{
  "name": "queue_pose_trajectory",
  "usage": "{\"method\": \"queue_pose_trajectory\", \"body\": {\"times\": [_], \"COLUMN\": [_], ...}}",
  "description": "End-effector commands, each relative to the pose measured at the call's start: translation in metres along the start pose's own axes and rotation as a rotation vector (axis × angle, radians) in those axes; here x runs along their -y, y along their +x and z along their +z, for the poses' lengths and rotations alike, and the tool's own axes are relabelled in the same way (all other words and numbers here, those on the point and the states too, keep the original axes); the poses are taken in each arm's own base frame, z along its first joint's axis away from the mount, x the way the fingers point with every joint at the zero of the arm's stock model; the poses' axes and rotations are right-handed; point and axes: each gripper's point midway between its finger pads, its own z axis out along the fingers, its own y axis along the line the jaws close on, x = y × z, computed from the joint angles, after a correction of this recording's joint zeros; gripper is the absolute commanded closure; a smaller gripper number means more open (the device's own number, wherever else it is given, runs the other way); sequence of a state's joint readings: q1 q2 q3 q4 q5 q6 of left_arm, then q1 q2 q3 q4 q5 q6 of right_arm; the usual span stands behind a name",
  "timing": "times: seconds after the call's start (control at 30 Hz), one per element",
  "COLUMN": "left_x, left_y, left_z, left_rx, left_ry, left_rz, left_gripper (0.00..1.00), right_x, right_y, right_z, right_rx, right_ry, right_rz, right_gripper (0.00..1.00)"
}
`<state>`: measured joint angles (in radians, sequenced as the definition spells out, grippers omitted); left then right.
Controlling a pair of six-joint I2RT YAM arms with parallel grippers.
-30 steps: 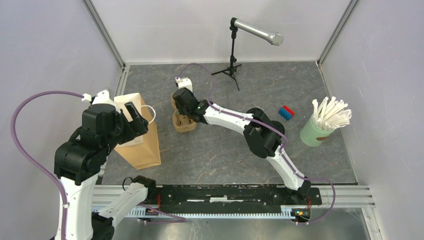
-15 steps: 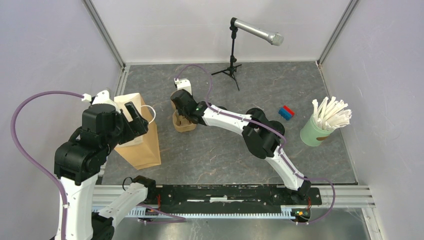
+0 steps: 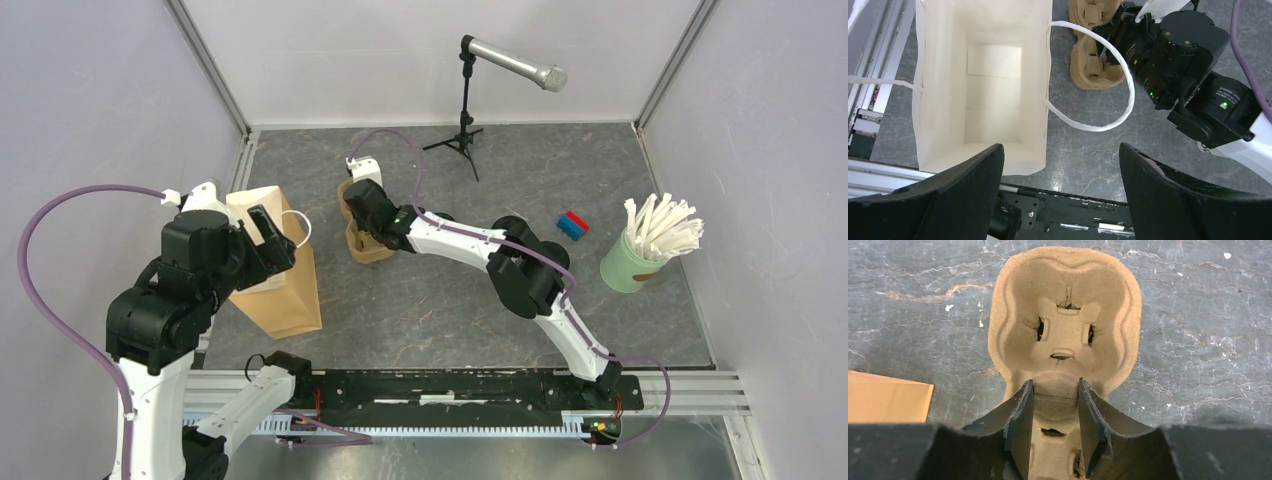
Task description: Pack the takeout coffee
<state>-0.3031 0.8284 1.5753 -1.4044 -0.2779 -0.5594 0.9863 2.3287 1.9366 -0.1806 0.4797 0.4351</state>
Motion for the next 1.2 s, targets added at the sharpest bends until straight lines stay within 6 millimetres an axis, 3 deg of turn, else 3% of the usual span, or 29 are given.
{"method": "queue_pose_trajectory", "body": {"times": [0.0, 0.3, 0.5, 0.77, 1.17], "left_x": [0.005, 0.004, 0.004, 0.005, 0.003], "left_y": [-0.006, -0.004, -0.002, -0.002, 0.002], "left_z": [-0.001, 0.003, 0.005, 0.008, 0.006], "left_rx": [0.019, 0.007, -0.001, -0.005, -0.001], "left_ry": [0.025, 0.013, 0.007, 0.007, 0.015], "left_rz": [0.01, 0.021, 0.015, 0.015, 0.007], "left_gripper": [0.09, 0.09, 0.08, 0.08, 0.08], "right_x": [-0.016, -0.015, -0.005, -0.004, 0.002], "right_y": [-0.089, -0.1, -0.066, -0.072, -0.053], "right_z": [-0.036, -0.042, -0.026, -0.025, -0.026], "right_rx": [0.195, 0.189, 0.1, 0.102, 0.047], "right_ry": [-0.097, -0.092, -0.056, -0.046, -0.035], "right_rz": [0.083, 0.111, 0.072, 0.066, 0.037], "right_gripper": [0.63, 0.63, 0.61, 0.6, 0.57]}}
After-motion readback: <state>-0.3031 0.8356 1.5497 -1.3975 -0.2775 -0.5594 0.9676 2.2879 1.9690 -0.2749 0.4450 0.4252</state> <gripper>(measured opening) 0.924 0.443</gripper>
